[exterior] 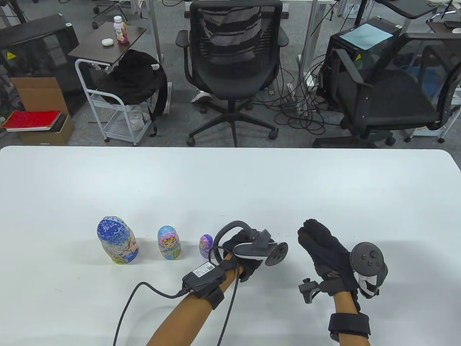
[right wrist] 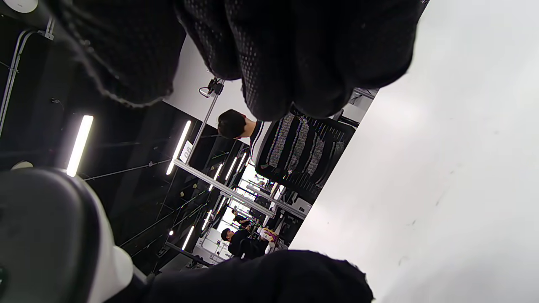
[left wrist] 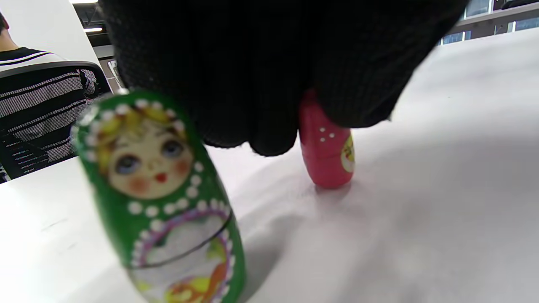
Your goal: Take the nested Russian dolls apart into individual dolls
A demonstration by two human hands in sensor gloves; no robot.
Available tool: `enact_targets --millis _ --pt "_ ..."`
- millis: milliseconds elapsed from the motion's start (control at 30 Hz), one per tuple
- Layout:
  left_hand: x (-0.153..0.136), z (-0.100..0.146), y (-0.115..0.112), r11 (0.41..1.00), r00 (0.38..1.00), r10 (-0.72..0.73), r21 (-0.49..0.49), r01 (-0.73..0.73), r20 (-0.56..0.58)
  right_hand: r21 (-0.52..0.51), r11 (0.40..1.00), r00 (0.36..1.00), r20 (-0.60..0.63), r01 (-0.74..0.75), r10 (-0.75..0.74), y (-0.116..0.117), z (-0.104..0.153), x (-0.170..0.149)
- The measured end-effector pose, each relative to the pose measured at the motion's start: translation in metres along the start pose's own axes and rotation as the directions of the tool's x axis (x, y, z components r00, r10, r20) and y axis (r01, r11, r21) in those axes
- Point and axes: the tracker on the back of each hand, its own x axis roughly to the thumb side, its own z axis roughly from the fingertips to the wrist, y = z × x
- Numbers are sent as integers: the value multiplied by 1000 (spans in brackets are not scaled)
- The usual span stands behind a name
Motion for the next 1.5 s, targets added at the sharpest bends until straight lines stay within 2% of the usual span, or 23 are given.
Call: enact_targets --millis 267,367,533,667,800,1000,1067,1233,1367,1500 --pt "2 2 2 1000 1000 -28 0 28 11 12 1000 1000 8 -18 18 2 0 0" --pt "1 14 15 996 1000 -20 83 19 21 12 1000 1000 11 -24 24 2 0 0" --pt "0 60 48 964 998 -52 263 40 39 33 999 999 14 -38 38 7 -1 0" --pt "1 102 57 946 996 -73 318 55 45 48 997 998 26 -56 55 12 0 0" --pt "-7 140 40 960 999 -5 280 -8 45 59 995 996 42 -78 76 16 1 2" --pt "-27 165 -6 958 979 204 200 -204 25 79 991 992 65 -109 104 23 2 3" --pt "-29 168 -13 960 981 195 201 -192 6 93 988 990 70 -125 119 27 2 3" --pt "-24 160 -25 978 999 12 208 -1 -49 115 979 984 85 -168 159 32 3 2" --pt "-21 148 -36 977 996 87 197 -81 -23 105 976 979 90 -190 181 31 3 1" --pt "-18 140 -40 985 999 29 171 -26 -16 97 981 983 81 -171 163 28 2 0"
